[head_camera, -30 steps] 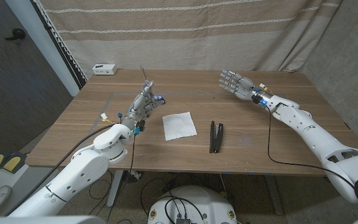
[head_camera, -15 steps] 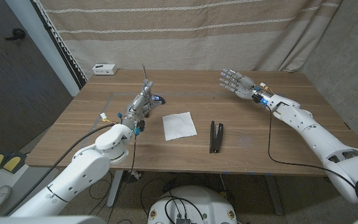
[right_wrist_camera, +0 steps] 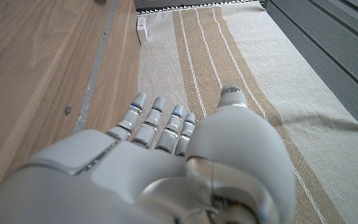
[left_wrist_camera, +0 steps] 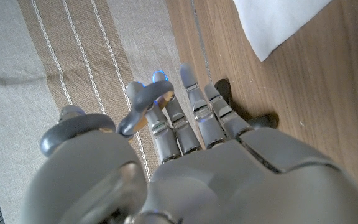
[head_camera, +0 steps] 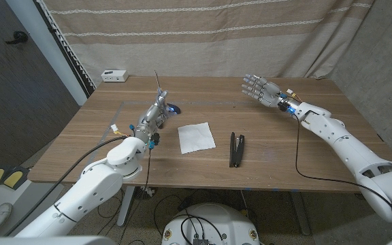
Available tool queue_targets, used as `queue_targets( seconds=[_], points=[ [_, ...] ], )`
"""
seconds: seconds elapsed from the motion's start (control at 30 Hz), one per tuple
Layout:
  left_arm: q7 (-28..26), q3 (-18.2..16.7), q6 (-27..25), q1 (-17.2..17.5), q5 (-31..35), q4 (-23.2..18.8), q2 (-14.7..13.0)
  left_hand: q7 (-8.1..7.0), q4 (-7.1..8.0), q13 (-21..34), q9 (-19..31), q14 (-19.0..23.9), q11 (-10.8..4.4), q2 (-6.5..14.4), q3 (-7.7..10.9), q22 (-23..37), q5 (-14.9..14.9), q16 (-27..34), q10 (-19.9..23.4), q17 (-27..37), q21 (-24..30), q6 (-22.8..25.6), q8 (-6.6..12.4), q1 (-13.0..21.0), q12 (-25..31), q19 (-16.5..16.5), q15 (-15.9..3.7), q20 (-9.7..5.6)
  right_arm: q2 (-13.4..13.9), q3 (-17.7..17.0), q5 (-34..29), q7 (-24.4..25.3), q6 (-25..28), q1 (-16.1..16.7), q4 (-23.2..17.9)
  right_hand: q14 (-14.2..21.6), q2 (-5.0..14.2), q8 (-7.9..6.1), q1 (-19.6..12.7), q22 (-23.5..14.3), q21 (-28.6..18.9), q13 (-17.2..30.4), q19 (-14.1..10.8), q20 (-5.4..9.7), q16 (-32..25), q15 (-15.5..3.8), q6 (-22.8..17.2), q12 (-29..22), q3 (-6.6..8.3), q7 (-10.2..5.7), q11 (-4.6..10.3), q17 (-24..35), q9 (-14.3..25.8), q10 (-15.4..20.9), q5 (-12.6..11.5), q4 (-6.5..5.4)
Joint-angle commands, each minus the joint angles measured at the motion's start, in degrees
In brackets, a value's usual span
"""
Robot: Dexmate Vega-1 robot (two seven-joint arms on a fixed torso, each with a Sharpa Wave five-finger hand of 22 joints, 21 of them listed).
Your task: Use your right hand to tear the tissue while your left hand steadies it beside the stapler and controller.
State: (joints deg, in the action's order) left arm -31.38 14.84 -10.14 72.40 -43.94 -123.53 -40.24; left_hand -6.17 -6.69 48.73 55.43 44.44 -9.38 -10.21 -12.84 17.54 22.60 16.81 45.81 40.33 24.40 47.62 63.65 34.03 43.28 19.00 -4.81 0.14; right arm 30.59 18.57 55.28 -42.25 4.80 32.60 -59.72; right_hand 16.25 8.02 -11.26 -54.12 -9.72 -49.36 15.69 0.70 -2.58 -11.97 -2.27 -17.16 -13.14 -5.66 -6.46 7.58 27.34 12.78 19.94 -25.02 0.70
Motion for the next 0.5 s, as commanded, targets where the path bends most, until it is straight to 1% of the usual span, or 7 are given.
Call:
queue_targets(
  seconds=[0.03, 0.07, 0.13, 0.2, 0.23, 0.3, 0.5],
  points=[
    [-2.53, 0.75, -3.5, -0.16, 3.96, -2.07, -1.33, 4.39, 0.22, 0.62, 15.88, 0.16, -2.62, -0.82, -5.02, -0.42, -1.67, 0.34, 2.71, 0.28, -0.5, -6.09, 20.51, -3.76, -0.07, 0.4, -7.26, 1.25, 1.88, 1.94, -3.35, 2.43, -0.17, 0.22, -1.74, -0.5, -0.16, -0.04, 0.44, -0.19, 0.46, 0.08, 0.43, -0.61, 0.17, -4.49, 0.33, -0.17, -0.3, 0.07, -0.24, -0.09, -0.05, -0.57, -0.4, 0.31],
    [-2.61, 0.71, -3.63, -0.09, 4.11, -2.26, -1.33, 4.75, 0.22, 0.61, 15.88, 0.13, -2.64, -0.85, -5.82, -0.53, -2.07, 0.36, 2.64, 0.31, -0.59, -6.4, 21.33, -4.25, -0.12, 0.44, -7.31, 1.41, 1.98, 2.09, -3.5, 2.47, -0.1, 0.21, -1.81, -0.56, -0.16, -0.04, 0.45, -0.19, 0.5, 0.08, 0.48, -0.64, 0.19, -4.43, 0.37, -0.18, -0.3, 0.07, -0.26, -0.11, -0.05, -0.59, -0.4, 0.31],
    [-2.54, 0.52, -3.66, 0.12, 4.18, -2.46, -1.27, 4.81, 0.23, 0.52, 15.88, 0.14, -2.36, -0.78, -6.59, -0.66, -2.55, 0.41, 2.49, 0.35, -0.65, -6.59, 22.45, -4.82, -0.24, 0.62, -7.19, 1.69, 2.13, 2.34, -3.87, 2.68, -0.26, 0.27, -2.02, -0.69, -0.14, -0.07, 0.51, -0.19, 0.63, 0.06, 0.57, -0.72, 0.22, -4.38, 0.38, -0.19, -0.31, 0.06, -0.25, -0.17, -0.06, -0.65, -0.41, 0.31],
    [-2.92, 0.22, -4.6, 0.26, 4.12, -2.98, -1.5, 4.99, 0.23, 0.74, 15.89, 0.11, -1.96, -0.73, -6.96, -0.75, -2.87, 0.44, 2.4, 0.38, -0.68, -6.97, 23.14, -5.19, -0.14, 0.79, -7.1, 1.93, 2.33, 2.64, -4.31, 2.82, -0.36, 0.25, -2.21, -0.7, -0.14, -0.09, 0.54, -0.19, 0.73, 0.04, 0.68, -0.8, 0.21, -4.36, 0.39, -0.23, -0.32, 0.08, -0.26, -0.21, -0.07, -0.61, -0.42, 0.31],
    [-3.05, 0.06, -5.23, 0.31, 4.06, -3.28, -1.74, 5.29, 0.26, 0.7, 15.9, -0.13, -2.09, -0.72, -7.23, -0.84, -3.17, 0.37, 2.29, 0.41, -0.72, -7.32, 23.73, -5.61, -0.2, 0.9, -6.71, 2.13, 2.39, 2.69, -4.37, 3.02, -0.3, 0.3, -2.4, -0.75, -0.13, -0.1, 0.55, -0.19, 0.76, 0.04, 0.68, -0.83, 0.23, -4.31, 0.4, -0.23, -0.32, 0.07, -0.26, -0.23, -0.07, -0.65, -0.43, 0.32],
    [-2.25, -0.46, -5.96, 0.52, 3.41, -3.62, -2.41, 5.21, 0.34, 0.84, 15.89, -0.61, -1.7, -0.71, -7.55, -1.07, -3.83, 0.26, 0.67, 0.47, -0.9, -8.81, 24.73, -6.55, -0.71, 0.98, -6.4, 2.61, 2.56, 2.93, -4.46, 2.94, 0.1, 0.2, -2.57, -0.94, -0.11, -0.11, 0.57, -0.19, 0.84, 0.02, 0.69, -0.84, 0.29, -4.28, 0.44, -0.25, -0.32, 0.05, -0.29, -0.28, -0.08, -0.69, -0.44, 0.33],
    [-1.35, -2.02, -10.62, 0.94, 2.13, -5.54, -5.77, 4.56, 0.24, 1.49, 15.81, -3.36, -1.37, -0.62, -7.62, -1.59, -5.05, -0.73, -2.89, 0.53, -1.65, -12.73, 25.82, -7.95, -1.57, 0.29, -5.41, 3.66, 3.11, 3.55, -4.83, 2.61, 0.79, 0.05, -3.21, -1.35, -0.13, -0.17, 0.63, -0.19, 1.23, -0.04, 0.92, -0.98, 0.38, -3.76, 0.55, -0.28, -0.34, 0.1, -0.34, -0.5, -0.11, -0.91, -0.49, 0.41]
  ],
)
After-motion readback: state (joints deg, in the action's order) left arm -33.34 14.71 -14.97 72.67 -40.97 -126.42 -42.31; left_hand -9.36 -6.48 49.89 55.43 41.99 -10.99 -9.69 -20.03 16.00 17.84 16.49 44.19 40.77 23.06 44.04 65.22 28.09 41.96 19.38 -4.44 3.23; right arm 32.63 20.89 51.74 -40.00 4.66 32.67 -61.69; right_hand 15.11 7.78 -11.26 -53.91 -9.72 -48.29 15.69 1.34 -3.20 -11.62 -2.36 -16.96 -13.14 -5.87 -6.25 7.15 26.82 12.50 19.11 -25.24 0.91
